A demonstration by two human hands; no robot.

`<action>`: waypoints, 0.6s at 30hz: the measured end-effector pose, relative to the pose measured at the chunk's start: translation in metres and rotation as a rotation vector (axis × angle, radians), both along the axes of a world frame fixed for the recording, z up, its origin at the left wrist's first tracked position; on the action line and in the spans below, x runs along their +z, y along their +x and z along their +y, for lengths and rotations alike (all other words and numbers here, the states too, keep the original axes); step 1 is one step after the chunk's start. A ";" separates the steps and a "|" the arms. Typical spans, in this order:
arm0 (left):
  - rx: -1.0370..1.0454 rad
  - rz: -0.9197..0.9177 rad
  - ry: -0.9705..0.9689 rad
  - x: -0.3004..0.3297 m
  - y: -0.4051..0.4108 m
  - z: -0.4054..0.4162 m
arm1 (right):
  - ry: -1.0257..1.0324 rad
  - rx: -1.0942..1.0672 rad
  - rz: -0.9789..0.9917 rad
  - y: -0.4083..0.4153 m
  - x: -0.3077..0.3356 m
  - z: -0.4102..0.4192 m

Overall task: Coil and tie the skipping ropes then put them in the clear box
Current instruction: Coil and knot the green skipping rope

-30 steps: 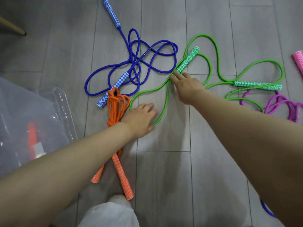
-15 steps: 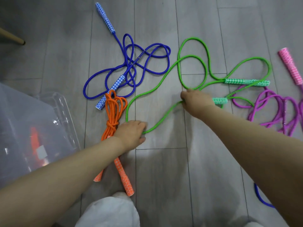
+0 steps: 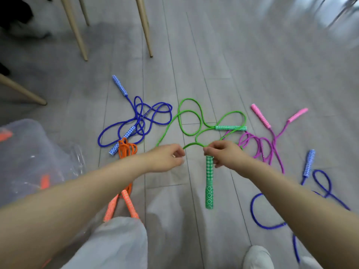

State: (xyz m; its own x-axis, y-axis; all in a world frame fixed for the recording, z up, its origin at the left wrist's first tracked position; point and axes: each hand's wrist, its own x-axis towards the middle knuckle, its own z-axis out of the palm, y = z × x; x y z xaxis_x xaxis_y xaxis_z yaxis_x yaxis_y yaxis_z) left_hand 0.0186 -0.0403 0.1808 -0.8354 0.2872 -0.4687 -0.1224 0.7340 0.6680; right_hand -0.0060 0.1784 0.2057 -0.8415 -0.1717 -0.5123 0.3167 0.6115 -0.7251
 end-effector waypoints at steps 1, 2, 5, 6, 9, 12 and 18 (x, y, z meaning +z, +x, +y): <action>0.059 -0.022 0.080 0.025 0.000 0.008 | -0.056 -0.028 -0.006 0.008 0.020 0.000; 0.095 -0.047 0.151 0.049 0.002 0.015 | -0.105 -0.054 -0.004 0.016 0.039 0.001; 0.084 -0.119 0.248 0.115 0.016 0.033 | -0.264 -0.160 0.028 0.041 0.088 0.002; 0.066 -0.110 0.244 0.133 0.022 0.038 | -0.322 -0.201 0.033 0.050 0.103 0.003; 0.024 -0.013 0.224 0.176 0.045 0.049 | -0.424 -0.264 0.071 0.077 0.141 0.005; 0.003 0.102 0.196 0.216 0.070 0.060 | -0.479 -0.295 0.136 0.104 0.177 0.011; -0.009 0.314 0.115 0.265 0.123 0.086 | -0.688 -0.297 0.185 0.167 0.231 0.019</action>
